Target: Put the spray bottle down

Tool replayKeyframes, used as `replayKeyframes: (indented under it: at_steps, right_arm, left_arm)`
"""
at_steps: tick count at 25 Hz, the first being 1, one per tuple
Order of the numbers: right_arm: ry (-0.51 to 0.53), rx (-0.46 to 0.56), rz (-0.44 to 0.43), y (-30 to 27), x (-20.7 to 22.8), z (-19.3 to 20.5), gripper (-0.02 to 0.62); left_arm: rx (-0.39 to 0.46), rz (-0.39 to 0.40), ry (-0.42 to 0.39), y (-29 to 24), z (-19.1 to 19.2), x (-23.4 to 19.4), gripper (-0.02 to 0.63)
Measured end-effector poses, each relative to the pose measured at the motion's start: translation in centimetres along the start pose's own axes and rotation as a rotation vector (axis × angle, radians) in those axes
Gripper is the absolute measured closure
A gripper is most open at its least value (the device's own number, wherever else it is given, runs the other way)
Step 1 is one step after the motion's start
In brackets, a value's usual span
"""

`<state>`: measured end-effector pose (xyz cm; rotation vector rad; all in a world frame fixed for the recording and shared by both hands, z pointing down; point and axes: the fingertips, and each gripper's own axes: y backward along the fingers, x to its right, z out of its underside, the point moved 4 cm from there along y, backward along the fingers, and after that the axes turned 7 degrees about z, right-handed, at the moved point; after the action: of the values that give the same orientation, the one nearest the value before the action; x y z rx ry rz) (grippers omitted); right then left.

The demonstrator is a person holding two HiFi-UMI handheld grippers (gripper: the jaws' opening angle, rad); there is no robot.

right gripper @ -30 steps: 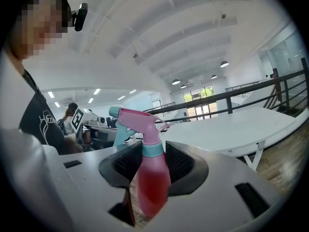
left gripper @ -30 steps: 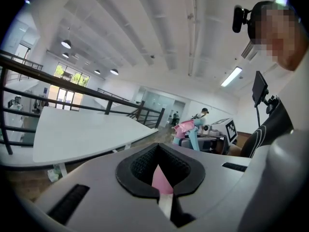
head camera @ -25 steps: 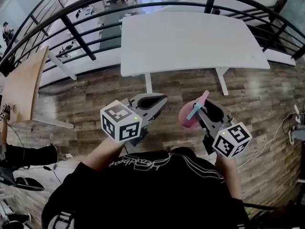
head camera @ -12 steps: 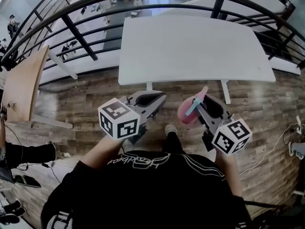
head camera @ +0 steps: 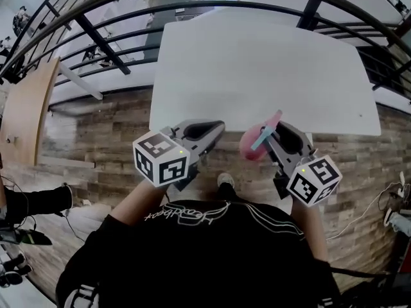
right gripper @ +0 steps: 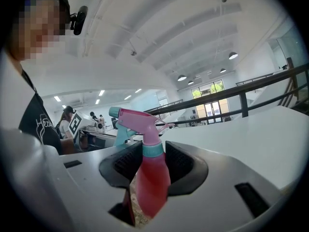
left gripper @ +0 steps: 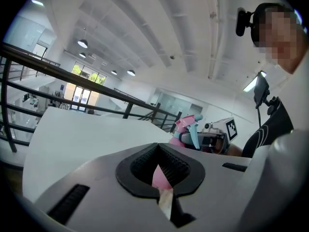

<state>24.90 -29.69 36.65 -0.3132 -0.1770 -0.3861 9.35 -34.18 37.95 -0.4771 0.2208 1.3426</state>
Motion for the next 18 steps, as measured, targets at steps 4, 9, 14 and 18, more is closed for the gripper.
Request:
replayKeyframes:
  at_steps: [4,9,14,18]
  right_arm:
    - [0.002,-0.026,-0.022,-3.1,2.2,-0.4,0.449]
    - [-0.014,-0.043,-0.037,-6.3,4.6,-0.8,0.449]
    - [0.010,-0.026,-0.038,-8.1,5.8,-1.6,0.449]
    - [0.067,-0.004,-0.036,-9.6,6.6,-2.9,0.449]
  left_arm:
    - [-0.014,-0.024,-0.012,-1.6,-0.6,-2.9,0.598]
    - [-0.009,-0.032,0.031,-3.1,-1.3,-5.6,0.598]
    - [-0.010,-0.044,0.065,-3.2,-0.9,-6.8,0.598]
    - [0.002,-0.052,0.055,-2.9,-1.5,-7.5,0.598]
